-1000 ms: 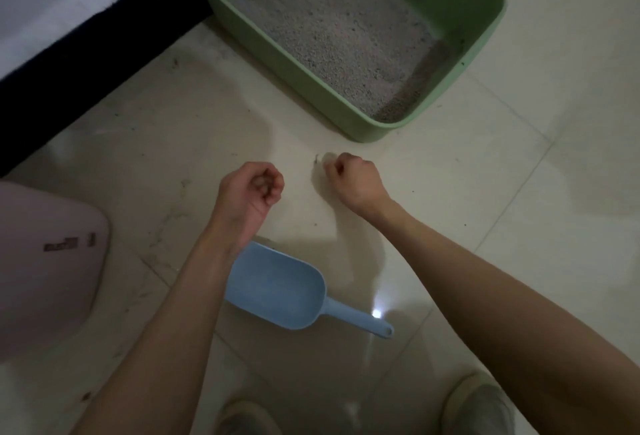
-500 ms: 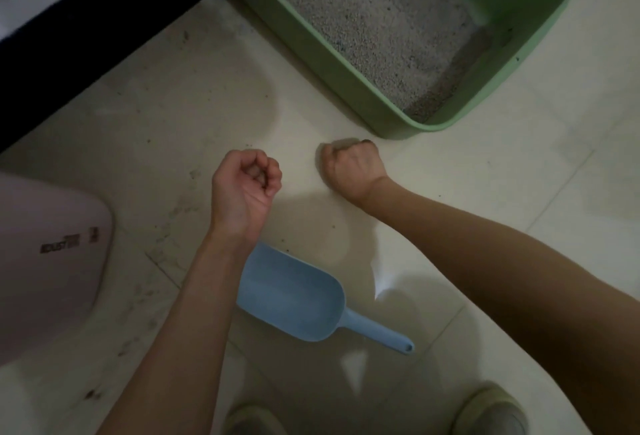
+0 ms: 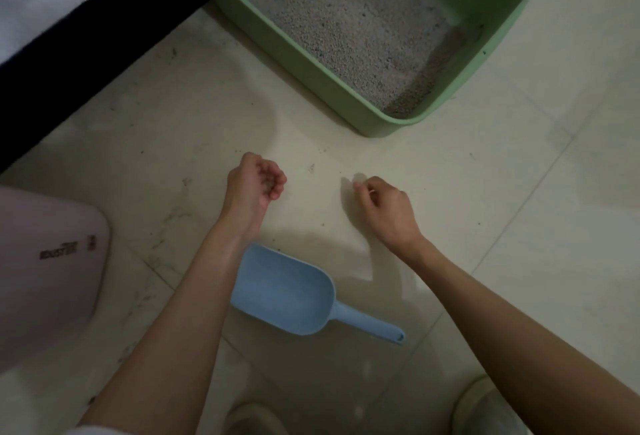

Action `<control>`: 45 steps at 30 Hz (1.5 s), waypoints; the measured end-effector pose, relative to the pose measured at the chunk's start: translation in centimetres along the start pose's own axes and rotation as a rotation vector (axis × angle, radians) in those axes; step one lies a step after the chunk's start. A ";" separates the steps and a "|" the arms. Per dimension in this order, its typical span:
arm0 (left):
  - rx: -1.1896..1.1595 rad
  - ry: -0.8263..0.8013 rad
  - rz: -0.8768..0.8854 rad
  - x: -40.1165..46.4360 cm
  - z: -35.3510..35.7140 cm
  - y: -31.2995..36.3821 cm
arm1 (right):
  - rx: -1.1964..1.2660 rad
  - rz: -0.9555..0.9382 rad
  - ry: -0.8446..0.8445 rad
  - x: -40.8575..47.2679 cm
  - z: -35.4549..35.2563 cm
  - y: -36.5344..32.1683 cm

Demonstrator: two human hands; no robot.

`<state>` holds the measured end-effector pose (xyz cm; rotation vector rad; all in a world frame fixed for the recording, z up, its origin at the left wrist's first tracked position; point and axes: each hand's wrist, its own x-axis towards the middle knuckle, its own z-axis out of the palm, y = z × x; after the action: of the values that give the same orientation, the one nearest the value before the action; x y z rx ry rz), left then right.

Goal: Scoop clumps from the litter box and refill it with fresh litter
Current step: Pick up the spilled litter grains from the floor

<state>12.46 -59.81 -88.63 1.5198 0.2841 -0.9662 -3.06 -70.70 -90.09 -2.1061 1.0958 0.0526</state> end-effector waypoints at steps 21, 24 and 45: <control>1.612 -0.274 0.885 1.4 0.6 -3.1 | -0.789 -0.456 -0.033 1.4 -0.5 0.3; 1.620 -0.200 0.789 2.6 1.3 -1.7 | -0.703 -0.284 -0.112 2.0 -1.7 -0.3; 1.267 -0.103 0.697 0.1 -0.1 -3.0 | -0.459 -0.277 -0.002 1.1 0.4 0.1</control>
<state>10.57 -59.12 -90.85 2.4052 -1.0790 -0.6120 -2.35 -71.29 -90.84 -2.6503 0.8352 0.1880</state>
